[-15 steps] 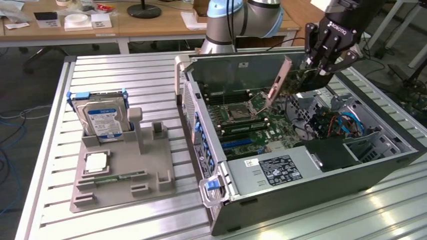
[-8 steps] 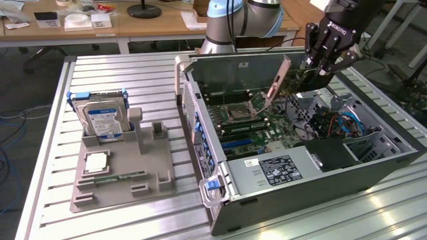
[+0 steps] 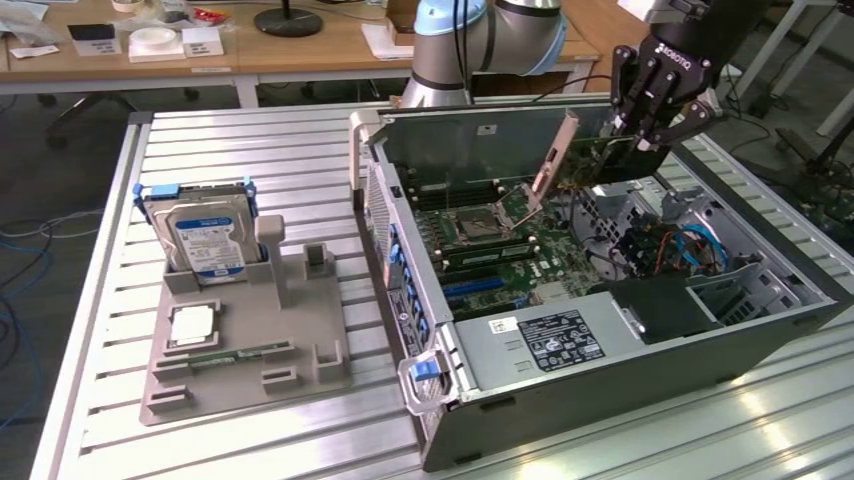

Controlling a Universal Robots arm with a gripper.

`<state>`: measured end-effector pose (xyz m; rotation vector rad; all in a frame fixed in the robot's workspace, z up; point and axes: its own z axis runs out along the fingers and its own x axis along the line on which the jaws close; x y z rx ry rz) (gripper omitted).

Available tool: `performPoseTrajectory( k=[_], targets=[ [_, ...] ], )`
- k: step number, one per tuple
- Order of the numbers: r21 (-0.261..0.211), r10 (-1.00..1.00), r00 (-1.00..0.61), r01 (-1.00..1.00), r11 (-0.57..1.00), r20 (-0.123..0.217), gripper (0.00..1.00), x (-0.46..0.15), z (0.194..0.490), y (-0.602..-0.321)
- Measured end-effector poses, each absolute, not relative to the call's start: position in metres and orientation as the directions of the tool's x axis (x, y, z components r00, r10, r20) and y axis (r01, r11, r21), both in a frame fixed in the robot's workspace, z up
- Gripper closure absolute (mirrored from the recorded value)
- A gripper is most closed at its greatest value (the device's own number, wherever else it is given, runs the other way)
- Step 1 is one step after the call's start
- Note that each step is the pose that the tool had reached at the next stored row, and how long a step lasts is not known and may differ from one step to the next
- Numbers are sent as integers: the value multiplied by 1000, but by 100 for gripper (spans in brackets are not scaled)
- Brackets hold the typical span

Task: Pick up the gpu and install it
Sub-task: 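Insert the gpu into the slot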

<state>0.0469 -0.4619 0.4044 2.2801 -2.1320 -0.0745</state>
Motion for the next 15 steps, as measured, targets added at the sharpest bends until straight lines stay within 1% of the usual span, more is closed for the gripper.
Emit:
performPoseTrajectory(
  k=[15],
  targets=[
    [47, -998, 66, -997, -67, -22, 73, 43, 404, -460]
  ],
)
